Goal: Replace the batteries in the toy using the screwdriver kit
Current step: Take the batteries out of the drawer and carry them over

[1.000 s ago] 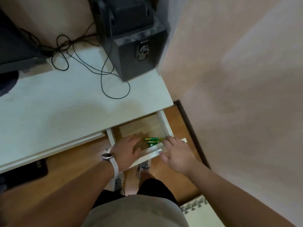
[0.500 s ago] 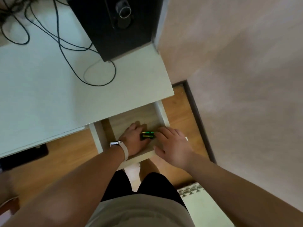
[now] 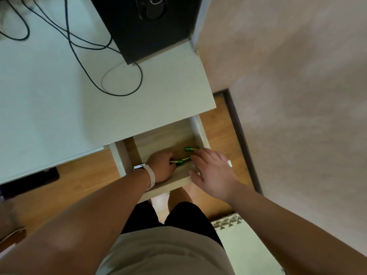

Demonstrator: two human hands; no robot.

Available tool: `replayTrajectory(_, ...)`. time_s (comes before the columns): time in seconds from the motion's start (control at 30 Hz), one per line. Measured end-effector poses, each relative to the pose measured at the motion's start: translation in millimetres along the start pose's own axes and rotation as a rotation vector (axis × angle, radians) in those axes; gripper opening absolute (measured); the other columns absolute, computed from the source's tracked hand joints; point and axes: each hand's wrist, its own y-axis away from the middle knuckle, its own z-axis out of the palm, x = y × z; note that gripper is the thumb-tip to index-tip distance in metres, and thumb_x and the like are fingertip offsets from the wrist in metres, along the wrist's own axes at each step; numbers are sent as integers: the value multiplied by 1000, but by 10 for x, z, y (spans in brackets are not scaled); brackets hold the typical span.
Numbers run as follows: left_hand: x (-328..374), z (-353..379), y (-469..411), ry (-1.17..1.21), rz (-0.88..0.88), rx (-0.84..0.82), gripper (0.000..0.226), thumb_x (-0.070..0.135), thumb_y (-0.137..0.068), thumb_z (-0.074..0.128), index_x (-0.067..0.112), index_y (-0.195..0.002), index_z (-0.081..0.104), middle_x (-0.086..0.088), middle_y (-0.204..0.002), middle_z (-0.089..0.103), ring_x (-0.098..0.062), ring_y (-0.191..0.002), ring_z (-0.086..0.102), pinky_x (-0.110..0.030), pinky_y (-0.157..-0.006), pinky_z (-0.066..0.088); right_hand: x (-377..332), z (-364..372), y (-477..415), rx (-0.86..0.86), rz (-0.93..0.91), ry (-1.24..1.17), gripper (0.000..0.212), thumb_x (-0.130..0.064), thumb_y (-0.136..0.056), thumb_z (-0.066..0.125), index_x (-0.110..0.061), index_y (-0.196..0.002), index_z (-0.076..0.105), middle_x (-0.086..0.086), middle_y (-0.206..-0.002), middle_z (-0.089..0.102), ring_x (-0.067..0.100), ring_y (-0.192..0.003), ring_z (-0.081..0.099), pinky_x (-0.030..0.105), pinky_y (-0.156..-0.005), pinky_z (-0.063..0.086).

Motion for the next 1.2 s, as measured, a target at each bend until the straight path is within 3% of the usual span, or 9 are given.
replayTrajectory(0.33,-75,-213,160,-48,-77,-99,22,30,-93,63,12,-102,70,-10,-105,66,-26,-96,60,-29,-79,47,-38,-48,-24,-29,-13,104,41,-43,-89,47,-17,-115,65,1,-121,62,23,-118,53,39,-98,38)
replayTrajectory(0.53,-102,-556,566,318,-48,46,13,27,-96,60,27,-105,69,2,-90,70,-15,-79,63,-24,-65,47,-218,-211,-326,-174,-60,72,41,-40,-91,42,-15,-119,61,3,-118,59,22,-109,53,36,-92,46)
replayTrajectory(0.67,-159,-640,817,506,-68,59,9,26,-95,61,34,-95,65,1,-85,73,-18,-85,69,-35,-82,55,-335,-221,-665,-378,37,68,47,-38,-95,43,-13,-134,49,11,-135,52,29,-123,49,39,-102,43)
replayTrajectory(0.8,-258,-637,974,643,-119,80,10,25,-94,63,35,-96,66,-1,-90,74,-23,-92,70,-42,-89,57,-457,-99,-901,-497,162,227,56,-40,-95,42,-8,-141,38,15,-144,42,34,-132,40,42,-112,32)
replayTrajectory(1.0,-410,-577,1091,756,-147,130,14,24,-94,64,25,-107,69,-8,-89,75,-39,-85,70,-56,-79,56,-503,-53,-981,-631,246,206,67,-42,-94,45,-5,-146,25,20,-147,37,38,-134,35,48,-111,33)
replayTrajectory(1.1,-448,-569,1106,781,-161,139,19,23,-94,64,21,-112,68,-7,-87,75,-39,-83,69,-56,-80,55,-482,-87,-1007,-731,187,266,62,-43,-95,39,-8,-146,35,18,-151,32,39,-137,31,50,-111,32)
replayTrajectory(1.2,-437,-585,1113,788,-166,131,21,21,-94,65,19,-114,68,-6,-86,75,-27,-78,65,-50,-78,57,-430,-102,-1014,-786,138,190,41,-32,-96,38,-13,-125,59,13,-134,55,30,-119,52,44,-102,44)
